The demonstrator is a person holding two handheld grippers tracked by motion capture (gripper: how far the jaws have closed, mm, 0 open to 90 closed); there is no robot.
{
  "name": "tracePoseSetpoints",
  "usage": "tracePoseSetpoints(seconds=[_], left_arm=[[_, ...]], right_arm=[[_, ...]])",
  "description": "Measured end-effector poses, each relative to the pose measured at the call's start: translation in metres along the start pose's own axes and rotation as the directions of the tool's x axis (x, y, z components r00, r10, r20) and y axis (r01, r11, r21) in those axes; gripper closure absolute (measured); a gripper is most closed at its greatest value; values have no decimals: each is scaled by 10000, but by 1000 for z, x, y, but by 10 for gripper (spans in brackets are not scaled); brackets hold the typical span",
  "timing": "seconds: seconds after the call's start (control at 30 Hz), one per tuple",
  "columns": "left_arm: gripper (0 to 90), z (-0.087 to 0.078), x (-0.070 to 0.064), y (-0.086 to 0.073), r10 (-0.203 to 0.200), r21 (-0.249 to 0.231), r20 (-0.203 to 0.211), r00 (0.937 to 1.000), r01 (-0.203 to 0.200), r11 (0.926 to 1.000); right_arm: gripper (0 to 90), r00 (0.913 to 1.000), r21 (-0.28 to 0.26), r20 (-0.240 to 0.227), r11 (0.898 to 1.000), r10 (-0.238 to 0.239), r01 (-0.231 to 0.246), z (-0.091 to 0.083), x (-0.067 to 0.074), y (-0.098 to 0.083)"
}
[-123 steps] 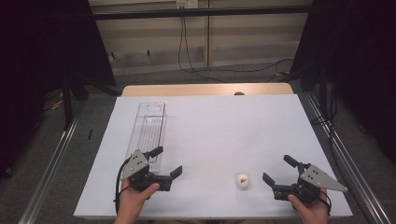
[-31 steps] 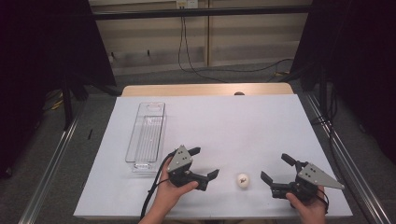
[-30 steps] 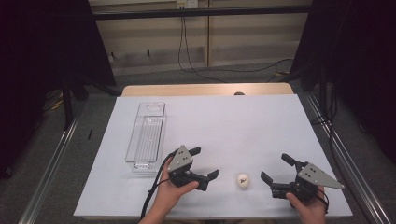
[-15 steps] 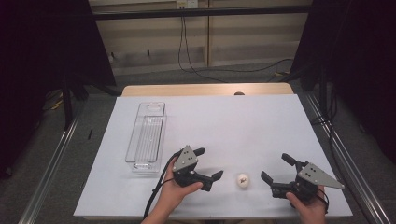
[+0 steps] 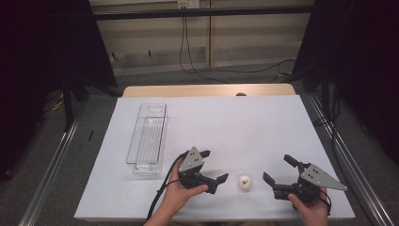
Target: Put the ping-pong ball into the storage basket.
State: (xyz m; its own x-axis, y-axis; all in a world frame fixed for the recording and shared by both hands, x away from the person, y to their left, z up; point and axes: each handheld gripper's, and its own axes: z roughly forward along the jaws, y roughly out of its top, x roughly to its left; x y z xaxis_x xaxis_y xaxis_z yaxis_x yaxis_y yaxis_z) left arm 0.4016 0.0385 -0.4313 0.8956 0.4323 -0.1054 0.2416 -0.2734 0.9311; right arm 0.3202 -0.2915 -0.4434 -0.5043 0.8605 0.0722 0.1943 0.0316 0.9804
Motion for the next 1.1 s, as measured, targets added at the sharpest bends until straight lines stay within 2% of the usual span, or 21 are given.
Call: tracePoseSetpoints(seconds=[0.13, 0.17, 0.23, 0.37, 0.53, 0.57, 0.6, 0.7, 0.93, 1.1], left_arm=[[17, 2, -1, 1, 101, 149, -6, 9999, -101, 9998], [17, 3, -3, 1, 0, 119, 29, 10000, 0, 9999], [17, 3, -3, 1, 126, 229, -34, 9999, -125, 9997], [17, 5, -4, 1, 181, 273, 130, 9998, -184, 9995], [18, 7, -5, 3, 210, 599, 1, 9998, -210, 9980], [18, 8, -6, 3, 139, 539, 8, 9999, -139, 9984], [18, 8, -5, 4, 257, 680, -26, 9997, -255, 9974], [18, 11, -7, 4, 148, 636, 32, 9999, -149, 9979], [19, 15, -8, 6, 288, 913, 74, 9996, -293, 9954], [18, 19, -11, 7, 205, 1121, 160, 9997, -222, 9935]], right_arm=[[8, 10000, -9, 18, 10000, 27, -27, 0, 0, 0], [9, 10000, -5, 25, 10000, 7, -7, 0, 0, 0], [9, 10000, -11, 33, 10000, -37, 37, 0, 0, 0], [9, 10000, -23, 16, 10000, -28, 28, 0, 0, 0], [9, 10000, 25, -9, 10000, 10, -10, 0, 1, 0], [9, 10000, 36, 2, 10000, 5, -5, 0, 1, 0], [9, 10000, 36, 2, 10000, 5, -5, 0, 1, 0], [9, 10000, 30, -6, 10000, -5, 5, 0, 1, 0], [9, 10000, 22, 23, 10000, 18, -19, 0, 1, 0], [9, 10000, 51, -14, 10000, 14, -14, 0, 1, 0]])
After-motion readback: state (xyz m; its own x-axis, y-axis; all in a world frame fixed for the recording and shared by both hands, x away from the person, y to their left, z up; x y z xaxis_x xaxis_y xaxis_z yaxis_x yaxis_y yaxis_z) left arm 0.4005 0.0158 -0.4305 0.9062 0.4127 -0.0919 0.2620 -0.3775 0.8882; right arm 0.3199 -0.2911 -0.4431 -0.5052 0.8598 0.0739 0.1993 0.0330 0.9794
